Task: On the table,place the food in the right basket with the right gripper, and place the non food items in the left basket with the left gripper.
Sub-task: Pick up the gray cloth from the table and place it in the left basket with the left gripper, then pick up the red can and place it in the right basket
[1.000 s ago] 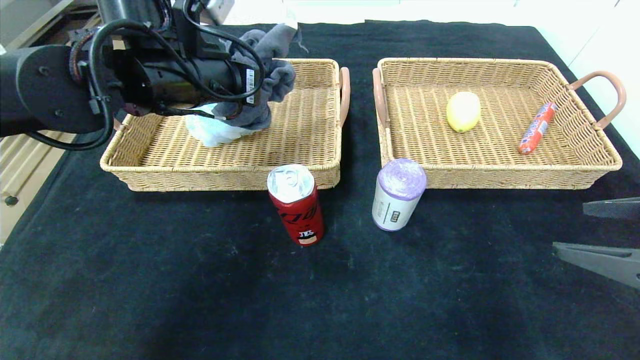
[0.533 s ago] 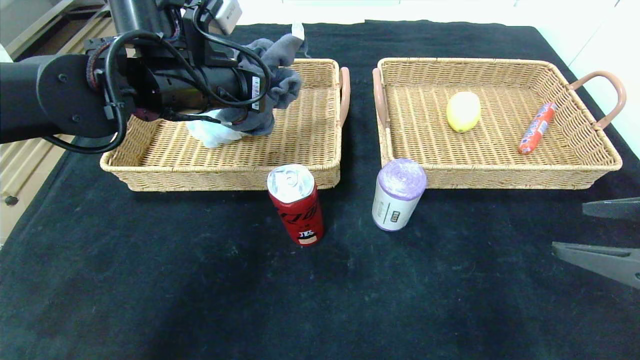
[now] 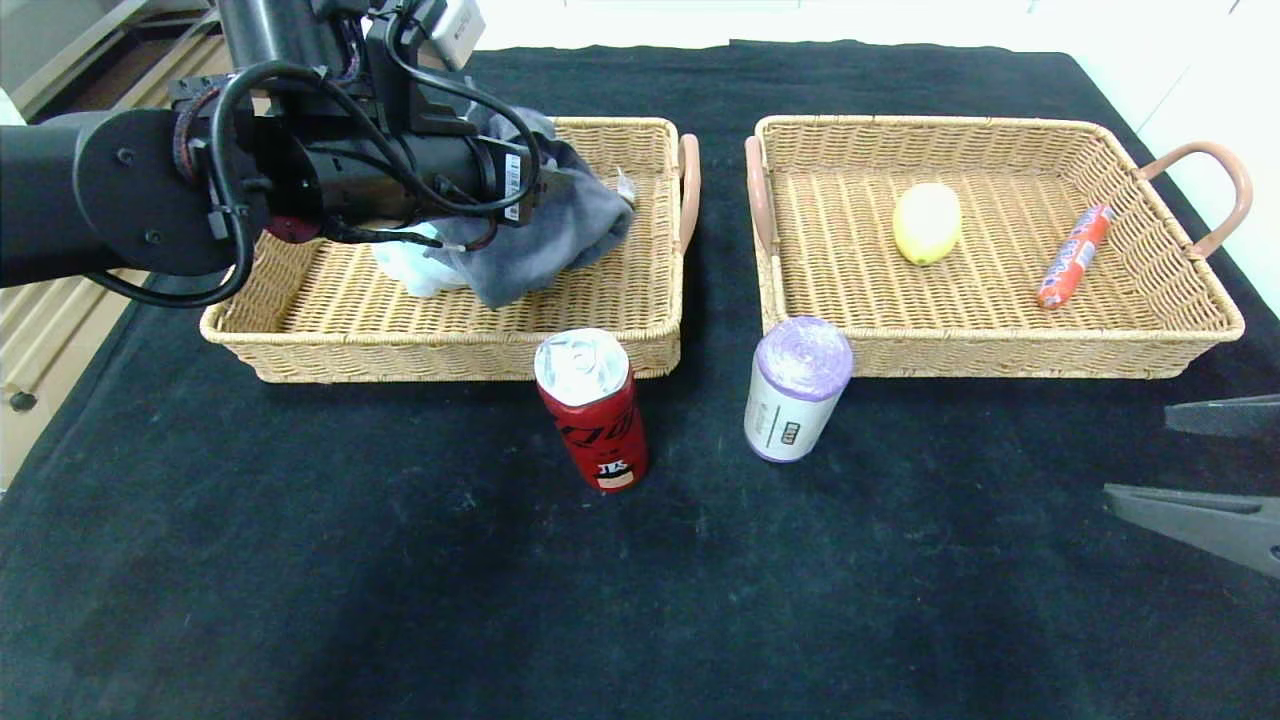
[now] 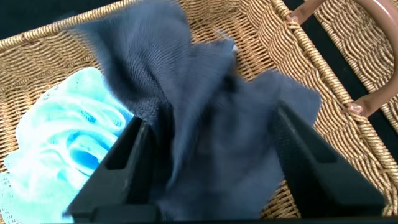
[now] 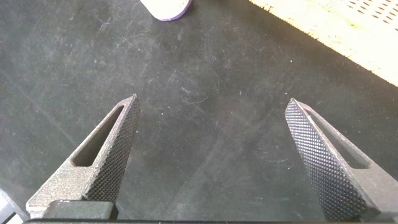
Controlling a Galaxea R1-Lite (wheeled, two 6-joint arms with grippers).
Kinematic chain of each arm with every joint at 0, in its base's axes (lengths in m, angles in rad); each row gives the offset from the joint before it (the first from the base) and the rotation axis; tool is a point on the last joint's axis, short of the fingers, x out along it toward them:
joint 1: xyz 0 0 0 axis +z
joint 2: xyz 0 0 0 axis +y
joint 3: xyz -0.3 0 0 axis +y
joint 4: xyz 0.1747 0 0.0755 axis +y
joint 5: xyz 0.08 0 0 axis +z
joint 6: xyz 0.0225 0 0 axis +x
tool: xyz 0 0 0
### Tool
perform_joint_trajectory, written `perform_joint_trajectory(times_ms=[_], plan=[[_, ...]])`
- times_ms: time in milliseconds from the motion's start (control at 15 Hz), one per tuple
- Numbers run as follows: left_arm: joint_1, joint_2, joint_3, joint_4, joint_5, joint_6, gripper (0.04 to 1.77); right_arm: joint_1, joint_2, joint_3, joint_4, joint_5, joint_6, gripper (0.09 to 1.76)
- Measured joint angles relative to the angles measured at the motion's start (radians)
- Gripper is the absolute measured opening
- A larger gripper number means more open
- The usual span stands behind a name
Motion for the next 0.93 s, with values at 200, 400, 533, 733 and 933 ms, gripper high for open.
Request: perform_joint_trajectory(times_ms=[200,400,533,733,933], plan=[[-0.007,-0.010,0.004,0.001,0.000,0.001,1.42,0.000,0.000,0.000,0.000,0.000,0.000,1.71],[-0.012,-0.034,0.016,0.012,0.001,0.001,1.51,0.000,0.000,0.000,0.000,0.000,0.000,1.71],[-0.020,-0.057,0.032,0.016,0.001,0.001,1.55,0.000,0.000,0.000,0.000,0.000,0.000,1.71],[-0.046,-0.108,0.079,0.018,0.001,0.001,1.61,0.000,0.000,0.000,0.000,0.000,0.000,1.71],[-0.090,-0.179,0.151,0.017,0.000,0.001,1.64,0.000,-0.001,0.000,0.000,0.000,0.000,1.71]])
